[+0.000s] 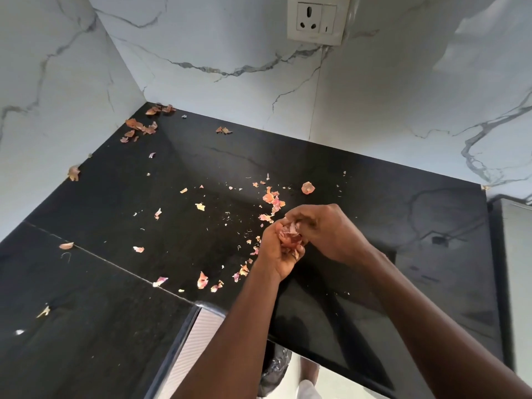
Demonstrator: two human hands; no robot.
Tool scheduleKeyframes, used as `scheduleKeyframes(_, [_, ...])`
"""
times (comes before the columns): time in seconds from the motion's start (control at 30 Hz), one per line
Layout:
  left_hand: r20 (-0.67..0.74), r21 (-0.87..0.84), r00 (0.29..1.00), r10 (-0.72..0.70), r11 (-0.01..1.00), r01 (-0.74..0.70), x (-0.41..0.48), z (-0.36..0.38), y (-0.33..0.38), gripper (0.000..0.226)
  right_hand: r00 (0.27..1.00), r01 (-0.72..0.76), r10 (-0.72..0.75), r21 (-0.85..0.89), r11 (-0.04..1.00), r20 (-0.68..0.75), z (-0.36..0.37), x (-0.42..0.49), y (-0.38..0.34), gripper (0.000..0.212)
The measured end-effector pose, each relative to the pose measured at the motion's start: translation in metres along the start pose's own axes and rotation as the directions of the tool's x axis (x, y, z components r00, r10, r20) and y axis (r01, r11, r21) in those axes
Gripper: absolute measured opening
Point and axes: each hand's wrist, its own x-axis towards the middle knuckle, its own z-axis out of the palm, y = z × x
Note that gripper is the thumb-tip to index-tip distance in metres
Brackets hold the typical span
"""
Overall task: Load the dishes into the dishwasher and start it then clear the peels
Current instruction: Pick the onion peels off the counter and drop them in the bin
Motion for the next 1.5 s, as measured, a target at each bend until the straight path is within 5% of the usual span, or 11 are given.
scheduleKeyframes(0.23, [0.086,-0.046,0.996,0.023,0.999,-0.019,-0.003,-0.008,0.004,0.03,0.98,-0.028,0.036,0.04,0.999,-0.197,-0.004,0.013,0.02,0.015])
scheduleKeyframes(0.37, [0.082,-0.043,0.996,0.036,0.999,-0.033,-0.004,-0.013,0.007,0.028,0.893,-0.296,0.271,-0.013,0.955,-0.36,-0.015,0.035,0.079,0.018])
scheduleKeyframes(0.47, [0.069,-0.038,0.997,0.046,0.998,-0.043,-0.002,-0.015,0.007,0.029,0.853,-0.464,0.406,-0.118,0.878,-0.329,-0.015,0.045,0.119,0.024])
scheduleKeyframes(0.6, [0.042,-0.037,0.998,0.039,0.999,-0.038,0.004,-0.018,0.004,0.028,0.93,-0.364,0.317,-0.363,0.858,-0.184,-0.003,0.048,0.135,0.027])
scheduleKeyframes(0.83, [0.02,-0.037,0.999,0.04,0.999,-0.039,0.015,-0.014,0.0,0.028,0.959,-0.284,0.256,-0.452,0.846,-0.122,-0.001,0.041,0.121,0.023])
scheduleKeyframes(1.07, [0.011,-0.027,0.999,0.031,0.999,-0.03,0.024,0.001,-0.003,0.03,0.94,-0.337,0.311,-0.247,0.908,-0.141,-0.002,0.038,0.108,0.022])
scheduleKeyframes(1.23, [-0.012,-0.019,1.0,0.022,1.0,-0.022,0.032,0.003,-0.005,0.029,0.955,-0.198,0.194,0.001,0.98,-0.223,-0.01,0.019,0.063,0.012])
scheduleKeyframes(1.5, [-0.019,0.02,0.998,0.057,0.998,-0.057,0.03,0.012,-0.008,0.034,0.996,-0.041,0.041,0.007,0.999,-0.075,0.006,0.005,0.025,0.016])
